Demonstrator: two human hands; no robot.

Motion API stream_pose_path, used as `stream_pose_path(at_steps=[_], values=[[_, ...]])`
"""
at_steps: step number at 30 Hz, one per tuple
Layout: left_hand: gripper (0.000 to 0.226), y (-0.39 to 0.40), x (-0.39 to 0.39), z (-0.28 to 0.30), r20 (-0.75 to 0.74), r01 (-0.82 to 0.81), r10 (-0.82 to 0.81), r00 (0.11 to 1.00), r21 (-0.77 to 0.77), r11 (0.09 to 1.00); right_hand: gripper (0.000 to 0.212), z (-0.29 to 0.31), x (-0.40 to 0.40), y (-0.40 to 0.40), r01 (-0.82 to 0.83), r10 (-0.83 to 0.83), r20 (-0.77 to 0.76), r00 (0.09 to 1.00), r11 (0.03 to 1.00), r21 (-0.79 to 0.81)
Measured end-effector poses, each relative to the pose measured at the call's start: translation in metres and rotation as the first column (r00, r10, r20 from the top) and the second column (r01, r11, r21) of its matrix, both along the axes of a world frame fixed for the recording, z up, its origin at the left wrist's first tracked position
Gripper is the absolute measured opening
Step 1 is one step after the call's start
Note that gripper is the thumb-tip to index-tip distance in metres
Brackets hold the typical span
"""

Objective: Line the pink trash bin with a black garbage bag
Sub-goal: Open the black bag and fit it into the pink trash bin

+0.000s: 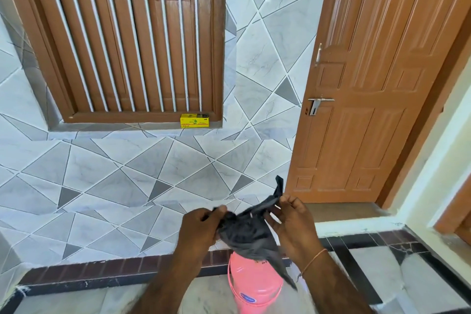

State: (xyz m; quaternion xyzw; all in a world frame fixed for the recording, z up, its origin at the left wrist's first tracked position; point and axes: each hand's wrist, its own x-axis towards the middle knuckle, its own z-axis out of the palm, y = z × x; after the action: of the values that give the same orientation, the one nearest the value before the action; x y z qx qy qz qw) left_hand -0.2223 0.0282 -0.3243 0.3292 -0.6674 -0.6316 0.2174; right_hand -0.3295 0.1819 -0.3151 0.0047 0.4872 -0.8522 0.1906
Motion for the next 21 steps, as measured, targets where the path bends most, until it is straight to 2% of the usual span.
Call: stream_pose_path(at_steps=[1,3,4,5,6,7,8,10,11,12,15,17,19,21], values=[[0.039,0.001,0.000,-0.002,0.072,0.078,-0.069,0.995,-0.130,0.988,0.022,0.002,0.001,-0.002,-0.026,0.026,0.003,1.000,1.000,-0.017],[0.033,0.004,0.002,-0.005,0.275,0.275,-0.188,0.943,-0.327,0.904,0.019,0.007,0.003,-0.007,-0.054,0.055,0.025,0.998,0.997,-0.053],[0.033,0.005,0.005,-0.007,0.378,0.352,-0.195,0.905,-0.410,0.841,0.019,0.009,0.005,-0.009,-0.054,0.055,0.022,0.998,0.997,-0.053],[0.046,0.007,0.008,-0.009,0.449,0.393,-0.147,0.881,-0.525,0.755,0.021,0.010,0.006,-0.010,-0.048,0.048,0.001,0.999,0.999,-0.020],[0.061,0.008,0.010,-0.011,0.461,0.397,-0.081,0.884,-0.645,0.653,0.022,0.011,0.008,-0.012,-0.035,0.036,-0.035,0.999,0.998,0.045],[0.067,0.009,0.010,-0.009,0.399,0.353,-0.048,0.916,-0.741,0.571,0.023,0.012,0.010,-0.014,-0.020,0.029,-0.073,0.997,0.994,0.111],[0.062,0.012,0.009,-0.004,0.304,0.297,-0.079,0.949,-0.787,0.540,0.021,0.014,0.013,-0.015,-0.007,0.027,-0.114,0.993,0.985,0.175],[0.044,0.020,0.007,0.010,0.139,0.279,-0.253,0.958,-0.666,0.692,0.017,0.016,0.018,-0.020,0.035,0.010,-0.176,0.984,0.968,0.250],[0.038,0.025,0.006,0.014,0.095,0.312,-0.313,0.945,-0.550,0.775,0.016,0.016,0.020,-0.024,0.047,0.002,-0.184,0.983,0.965,0.258],[0.035,0.030,0.005,0.016,0.057,0.319,-0.333,0.941,-0.477,0.819,0.015,0.016,0.024,-0.028,0.046,-0.004,-0.169,0.986,0.968,0.246],[0.026,0.037,0.002,0.014,-0.012,0.200,-0.228,0.974,-0.440,0.875,0.018,0.014,0.032,-0.039,-0.034,0.046,-0.077,0.996,0.988,0.150],[0.024,0.031,0.001,0.012,-0.067,0.127,-0.158,0.985,-0.336,0.933,0.016,0.018,0.036,-0.040,-0.111,0.115,-0.035,0.993,0.990,0.085],[0.020,0.020,-0.001,0.012,-0.128,0.085,-0.109,0.986,-0.180,0.980,0.009,0.022,0.038,-0.037,-0.140,0.146,-0.060,0.988,0.987,0.084],[0.015,0.014,0.000,0.016,-0.169,0.035,-0.052,0.984,-0.103,0.994,0.010,0.025,0.044,-0.033,-0.131,0.144,-0.111,0.983,0.985,0.115]])
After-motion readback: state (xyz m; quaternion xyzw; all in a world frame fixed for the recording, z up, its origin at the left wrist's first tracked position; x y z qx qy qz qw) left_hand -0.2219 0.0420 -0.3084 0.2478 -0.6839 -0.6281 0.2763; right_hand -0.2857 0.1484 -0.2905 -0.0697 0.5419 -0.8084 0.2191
